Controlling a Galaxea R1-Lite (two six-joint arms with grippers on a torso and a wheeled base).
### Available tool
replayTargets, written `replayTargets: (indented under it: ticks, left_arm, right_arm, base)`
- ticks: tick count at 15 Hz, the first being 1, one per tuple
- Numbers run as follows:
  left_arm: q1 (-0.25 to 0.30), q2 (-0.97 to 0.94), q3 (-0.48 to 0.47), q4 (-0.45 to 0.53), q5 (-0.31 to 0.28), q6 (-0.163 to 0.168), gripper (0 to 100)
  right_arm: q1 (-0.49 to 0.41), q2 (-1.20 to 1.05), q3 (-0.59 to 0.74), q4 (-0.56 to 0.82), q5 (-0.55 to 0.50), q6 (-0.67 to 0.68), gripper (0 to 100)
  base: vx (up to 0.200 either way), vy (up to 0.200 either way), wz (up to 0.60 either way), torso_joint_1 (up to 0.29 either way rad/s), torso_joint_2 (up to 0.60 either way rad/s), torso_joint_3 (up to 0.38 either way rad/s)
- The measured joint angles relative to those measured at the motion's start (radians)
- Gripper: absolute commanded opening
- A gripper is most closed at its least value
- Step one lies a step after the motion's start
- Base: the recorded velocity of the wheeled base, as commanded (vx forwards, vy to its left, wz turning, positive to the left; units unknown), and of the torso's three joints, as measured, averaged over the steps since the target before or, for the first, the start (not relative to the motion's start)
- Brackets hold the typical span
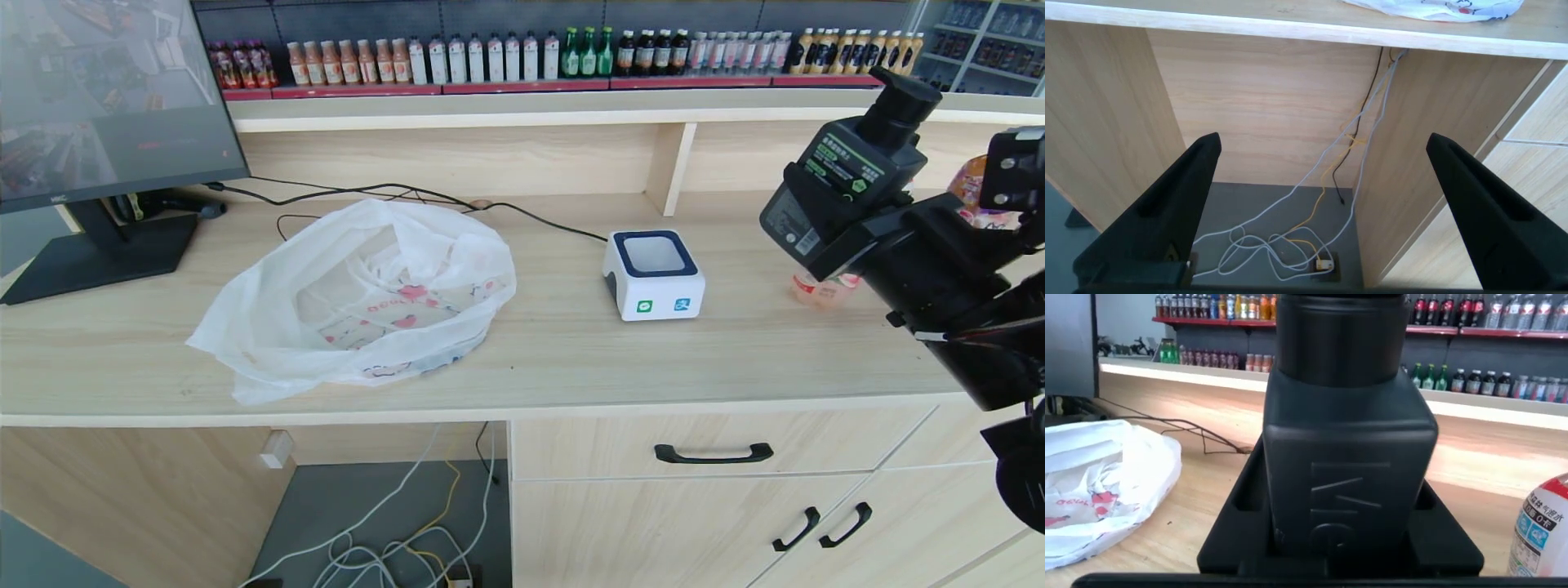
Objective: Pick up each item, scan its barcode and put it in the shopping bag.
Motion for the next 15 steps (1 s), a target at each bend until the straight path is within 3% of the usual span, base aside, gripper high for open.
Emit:
replayTargets:
  ticks: [15]
  left_arm:
    - [0.000,0.000,0.000,0.000,0.000,-0.001,100]
  right_arm:
    - [0.025,-0.013,0.051,0.000,-0.044,0.049,0]
  base:
    - [0.000,0.000,0.00,0.000,0.00,0.000]
